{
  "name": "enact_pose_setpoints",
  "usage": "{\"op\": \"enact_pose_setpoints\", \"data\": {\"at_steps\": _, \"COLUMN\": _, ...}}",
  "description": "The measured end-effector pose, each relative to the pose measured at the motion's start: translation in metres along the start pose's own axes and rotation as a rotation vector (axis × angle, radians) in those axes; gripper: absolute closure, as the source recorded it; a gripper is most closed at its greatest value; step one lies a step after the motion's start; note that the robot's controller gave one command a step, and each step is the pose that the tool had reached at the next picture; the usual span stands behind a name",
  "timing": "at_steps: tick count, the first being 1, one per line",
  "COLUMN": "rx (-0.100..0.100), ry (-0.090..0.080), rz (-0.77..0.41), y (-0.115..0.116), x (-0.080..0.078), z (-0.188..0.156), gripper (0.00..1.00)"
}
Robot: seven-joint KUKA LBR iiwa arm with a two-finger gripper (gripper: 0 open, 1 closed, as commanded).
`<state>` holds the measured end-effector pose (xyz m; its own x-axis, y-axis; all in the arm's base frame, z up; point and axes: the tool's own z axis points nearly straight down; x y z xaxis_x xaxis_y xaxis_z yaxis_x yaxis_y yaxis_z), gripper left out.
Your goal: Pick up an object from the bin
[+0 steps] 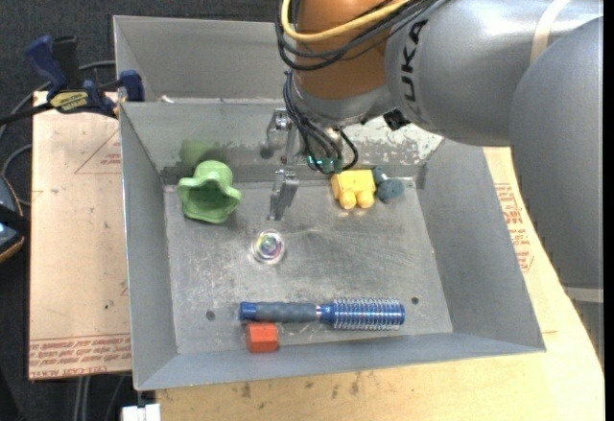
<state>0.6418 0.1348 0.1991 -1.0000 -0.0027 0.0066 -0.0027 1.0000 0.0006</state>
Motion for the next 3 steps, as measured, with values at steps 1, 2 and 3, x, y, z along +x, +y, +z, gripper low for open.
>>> {"op": "enact_pose_setpoints", "data": {"at_steps": 1, "rx": -0.003, "ry": -0.01, "rz": 0.272, "y": 0.056, "x": -0.004, "z": 0.126, "gripper": 0.0}}
{"op": "enact_pose_setpoints", "data": {"at_steps": 2, "rx": 0.0, "ry": -0.012, "rz": 0.363, "y": 0.115, "x": 0.011, "z": 0.097, "gripper": 0.0}}
{"op": "enact_pose_setpoints", "data": {"at_steps": 3, "rx": 0.003, "ry": -0.008, "rz": -0.014, "y": 0.113, "x": 0.017, "z": 0.099, "gripper": 0.0}}
